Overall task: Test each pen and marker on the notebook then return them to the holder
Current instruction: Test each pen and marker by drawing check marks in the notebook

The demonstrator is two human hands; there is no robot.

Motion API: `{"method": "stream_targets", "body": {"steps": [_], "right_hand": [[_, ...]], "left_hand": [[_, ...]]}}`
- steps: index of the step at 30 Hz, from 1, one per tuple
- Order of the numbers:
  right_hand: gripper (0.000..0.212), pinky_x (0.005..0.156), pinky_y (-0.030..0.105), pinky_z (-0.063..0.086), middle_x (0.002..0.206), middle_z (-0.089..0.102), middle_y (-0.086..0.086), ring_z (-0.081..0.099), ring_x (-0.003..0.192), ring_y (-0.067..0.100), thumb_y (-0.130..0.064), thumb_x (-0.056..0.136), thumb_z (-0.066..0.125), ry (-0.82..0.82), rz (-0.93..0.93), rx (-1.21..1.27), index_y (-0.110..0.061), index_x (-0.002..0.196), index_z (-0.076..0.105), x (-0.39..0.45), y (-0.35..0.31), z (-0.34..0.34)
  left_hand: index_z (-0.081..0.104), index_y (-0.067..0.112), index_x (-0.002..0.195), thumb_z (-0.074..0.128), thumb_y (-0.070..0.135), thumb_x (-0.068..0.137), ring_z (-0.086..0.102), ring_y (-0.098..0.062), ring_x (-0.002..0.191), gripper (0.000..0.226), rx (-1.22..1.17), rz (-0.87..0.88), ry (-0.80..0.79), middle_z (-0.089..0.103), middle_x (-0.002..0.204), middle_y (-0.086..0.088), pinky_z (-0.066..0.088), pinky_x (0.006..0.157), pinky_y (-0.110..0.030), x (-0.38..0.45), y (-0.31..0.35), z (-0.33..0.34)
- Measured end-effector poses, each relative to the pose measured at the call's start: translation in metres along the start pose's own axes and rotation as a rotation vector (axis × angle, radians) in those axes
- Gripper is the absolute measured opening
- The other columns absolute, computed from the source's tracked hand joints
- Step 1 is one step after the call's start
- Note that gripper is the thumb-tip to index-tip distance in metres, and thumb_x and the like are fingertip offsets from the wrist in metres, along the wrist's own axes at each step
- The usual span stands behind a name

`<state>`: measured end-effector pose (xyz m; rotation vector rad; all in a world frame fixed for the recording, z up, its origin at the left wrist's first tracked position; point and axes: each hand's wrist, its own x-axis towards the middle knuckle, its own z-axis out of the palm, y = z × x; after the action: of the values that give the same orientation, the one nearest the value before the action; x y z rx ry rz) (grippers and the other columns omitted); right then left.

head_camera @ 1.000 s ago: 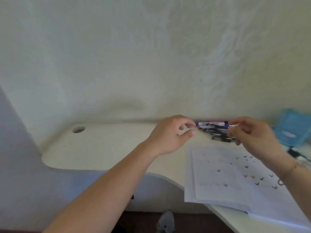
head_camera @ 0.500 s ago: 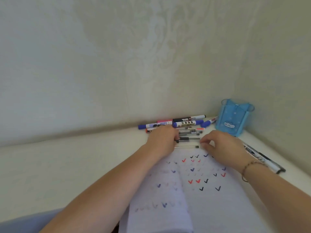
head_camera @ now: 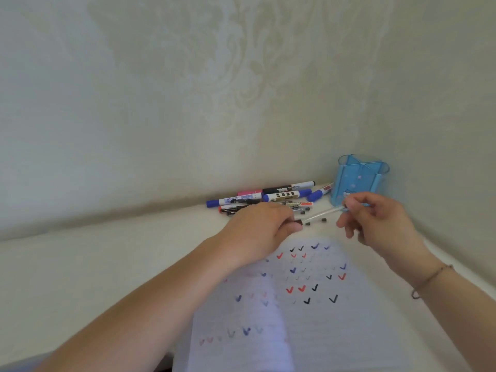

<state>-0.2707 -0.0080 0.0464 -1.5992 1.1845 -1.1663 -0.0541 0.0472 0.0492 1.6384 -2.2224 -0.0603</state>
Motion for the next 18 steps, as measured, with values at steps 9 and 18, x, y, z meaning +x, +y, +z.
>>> {"method": "stream_targets", "body": {"steps": [9, 18], "right_hand": [[0.061, 0.042, 0.023, 0.035, 0.051, 0.058, 0.016, 0.049, 0.041, 0.023, -0.076, 0.067, 0.057, -0.315, -0.175, 0.456, -0.017, 0.082, 0.059, -0.063, -0.006, -0.001], [0.028, 0.041, 0.03, 0.042, 0.058, 0.062, 0.022, 0.057, 0.048, 0.03, -0.024, 0.087, 0.053, -0.229, -0.105, 0.336, -0.002, 0.078, 0.067, -0.073, 0.009, -0.004]], "left_hand": [[0.049, 0.018, 0.103, 0.038, 0.027, 0.105, 0.045, -0.013, 0.075, 0.014, -0.265, 0.226, 0.007, 0.051, 0.084, 0.009, 0.039, 0.068, -0.032, -0.014, 0.046, 0.019], [0.058, 0.019, 0.106, 0.047, 0.034, 0.102, 0.049, -0.012, 0.067, 0.019, -0.323, 0.256, -0.03, 0.055, 0.075, 0.01, 0.045, 0.063, -0.035, -0.017, 0.039, 0.036]]}}
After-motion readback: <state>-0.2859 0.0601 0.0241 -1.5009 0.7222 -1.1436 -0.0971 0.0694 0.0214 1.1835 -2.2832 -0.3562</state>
